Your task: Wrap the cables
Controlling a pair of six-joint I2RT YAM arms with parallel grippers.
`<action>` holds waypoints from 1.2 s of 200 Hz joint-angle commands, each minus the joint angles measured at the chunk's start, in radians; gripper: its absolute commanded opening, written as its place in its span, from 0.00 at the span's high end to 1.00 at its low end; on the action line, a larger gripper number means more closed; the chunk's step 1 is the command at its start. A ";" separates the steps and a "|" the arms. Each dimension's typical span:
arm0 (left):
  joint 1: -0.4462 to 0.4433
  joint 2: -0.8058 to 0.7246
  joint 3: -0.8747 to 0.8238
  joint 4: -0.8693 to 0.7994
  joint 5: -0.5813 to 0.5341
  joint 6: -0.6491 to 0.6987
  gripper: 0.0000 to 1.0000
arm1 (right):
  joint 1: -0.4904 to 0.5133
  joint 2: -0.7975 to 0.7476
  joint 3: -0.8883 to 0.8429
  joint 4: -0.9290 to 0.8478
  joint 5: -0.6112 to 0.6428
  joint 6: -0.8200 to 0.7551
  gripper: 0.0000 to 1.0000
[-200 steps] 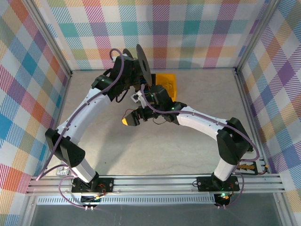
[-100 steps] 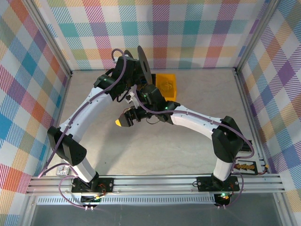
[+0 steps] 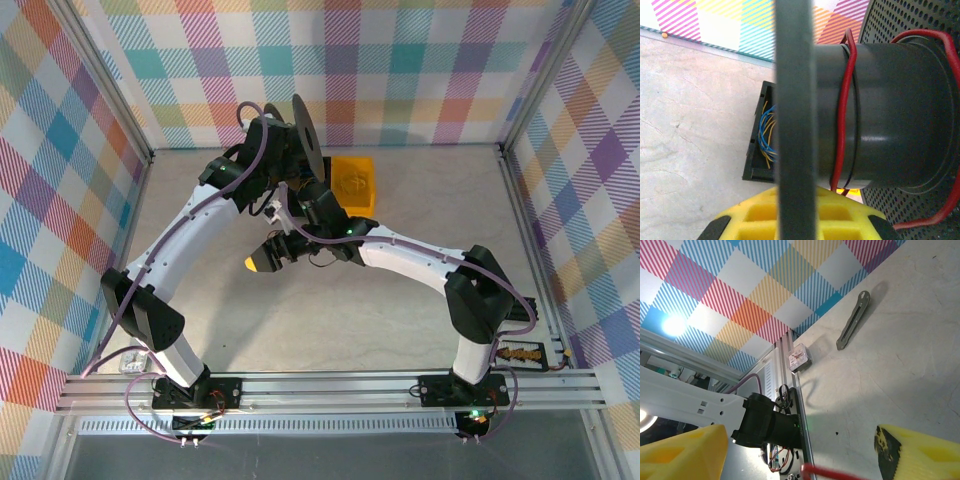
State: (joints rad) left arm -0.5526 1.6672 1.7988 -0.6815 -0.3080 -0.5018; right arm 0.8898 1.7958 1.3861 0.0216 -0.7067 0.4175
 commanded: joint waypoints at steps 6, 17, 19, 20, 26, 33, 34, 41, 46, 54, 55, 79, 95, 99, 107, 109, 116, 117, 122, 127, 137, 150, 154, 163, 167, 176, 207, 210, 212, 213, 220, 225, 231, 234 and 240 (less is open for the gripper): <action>-0.007 -0.011 0.051 0.046 -0.013 -0.002 1.00 | 0.009 0.011 0.031 0.006 0.001 0.006 0.29; -0.007 -0.011 0.048 0.046 -0.011 -0.003 1.00 | 0.009 0.011 0.036 0.000 0.002 0.002 0.39; -0.007 -0.011 0.048 0.046 -0.011 -0.002 1.00 | 0.009 0.011 0.037 0.000 0.002 0.002 0.40; -0.007 -0.011 0.048 0.046 -0.011 -0.003 1.00 | 0.009 0.011 0.037 -0.001 0.002 0.001 0.41; -0.007 -0.011 0.045 0.046 -0.010 -0.003 1.00 | 0.010 0.010 0.038 -0.003 0.001 -0.001 0.46; -0.007 -0.011 0.046 0.046 -0.009 -0.003 1.00 | 0.009 0.008 0.037 -0.005 0.003 -0.003 0.50; -0.007 -0.011 0.045 0.046 -0.009 -0.003 1.00 | 0.009 0.008 0.036 -0.005 0.003 -0.003 0.51; -0.007 -0.011 0.046 0.046 -0.009 -0.002 1.00 | 0.009 0.007 0.037 -0.009 0.004 -0.005 0.57; -0.007 -0.011 0.046 0.046 -0.008 -0.002 1.00 | 0.009 0.005 0.035 -0.013 0.005 -0.008 0.61; -0.007 -0.011 0.047 0.046 -0.009 -0.001 1.00 | 0.009 0.002 0.032 -0.018 0.006 -0.012 0.68; -0.007 -0.011 0.047 0.046 -0.009 -0.001 1.00 | 0.009 0.002 0.031 -0.018 0.006 -0.013 0.69; -0.007 -0.013 0.049 0.046 -0.007 0.000 1.00 | 0.009 -0.022 -0.013 -0.029 0.019 -0.026 0.96; 0.001 -0.020 0.049 0.047 -0.005 0.002 1.00 | 0.009 -0.058 -0.077 -0.033 0.029 -0.041 0.96; 0.005 -0.022 0.049 0.048 -0.002 0.002 1.00 | 0.009 -0.068 -0.093 -0.038 0.031 -0.046 0.95; 0.016 -0.027 0.049 0.048 0.010 0.000 1.00 | 0.008 -0.087 -0.129 -0.050 0.036 -0.059 0.95; 0.020 -0.028 0.048 0.048 0.015 -0.001 1.00 | 0.007 -0.090 -0.138 -0.054 0.039 -0.062 0.95; 0.034 -0.034 0.047 0.051 0.034 -0.003 1.00 | 0.004 -0.106 -0.170 -0.063 0.045 -0.072 0.99; 0.036 -0.036 0.047 0.052 0.037 -0.004 1.00 | 0.003 -0.107 -0.175 -0.065 0.046 -0.072 1.00; 0.048 -0.041 0.047 0.054 0.054 -0.007 1.00 | -0.001 -0.115 -0.200 -0.066 0.051 -0.074 1.00; 0.063 -0.048 0.044 0.056 0.076 -0.010 1.00 | -0.006 -0.124 -0.228 -0.065 0.054 -0.072 1.00; 0.097 -0.063 0.044 0.062 0.132 -0.014 1.00 | -0.022 -0.138 -0.278 -0.066 0.054 -0.073 1.00; 0.144 -0.079 0.050 0.057 0.228 -0.006 1.00 | -0.057 -0.160 -0.341 -0.062 0.053 -0.069 1.00; 0.157 -0.085 0.052 0.051 0.250 -0.003 1.00 | -0.071 -0.169 -0.362 -0.057 0.052 -0.068 1.00; 0.185 -0.101 0.054 0.044 0.307 0.015 1.00 | -0.109 -0.185 -0.403 -0.047 0.043 -0.063 1.00; 0.197 -0.108 0.054 0.037 0.328 0.024 1.00 | -0.129 -0.192 -0.420 -0.040 0.033 -0.062 1.00; 0.224 -0.128 0.048 0.026 0.369 0.038 1.00 | -0.174 -0.202 -0.448 -0.034 0.011 -0.063 1.00; 0.307 -0.207 0.013 0.005 0.503 0.092 1.00 | -0.318 -0.208 -0.455 -0.085 -0.095 -0.124 1.00; 0.316 -0.215 0.007 0.005 0.516 0.094 1.00 | -0.326 -0.205 -0.451 -0.092 -0.102 -0.129 1.00; 0.320 -0.219 0.004 0.004 0.525 0.097 1.00 | -0.333 -0.202 -0.446 -0.098 -0.106 -0.132 1.00; 0.323 -0.220 0.002 0.004 0.529 0.098 1.00 | -0.337 -0.200 -0.444 -0.102 -0.109 -0.134 1.00; 0.341 -0.238 -0.008 0.001 0.565 0.103 1.00 | -0.362 -0.190 -0.429 -0.127 -0.126 -0.150 1.00; 0.355 -0.249 -0.015 -0.002 0.587 0.105 1.00 | -0.379 -0.182 -0.420 -0.140 -0.137 -0.158 1.00; 0.370 -0.262 -0.025 -0.005 0.610 0.105 1.00 | -0.398 -0.172 -0.408 -0.155 -0.144 -0.165 1.00; 0.378 -0.268 -0.031 -0.006 0.620 0.105 1.00 | -0.408 -0.165 -0.402 -0.160 -0.150 -0.168 1.00; 0.392 -0.282 -0.044 -0.004 0.642 0.107 1.00 | -0.427 -0.150 -0.393 -0.166 -0.163 -0.173 1.00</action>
State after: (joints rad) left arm -0.2092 1.4719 1.7802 -0.7315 0.1768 -0.4374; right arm 0.5156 1.6215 0.9424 -0.0715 -0.7746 0.3000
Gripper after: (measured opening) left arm 0.102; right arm 0.055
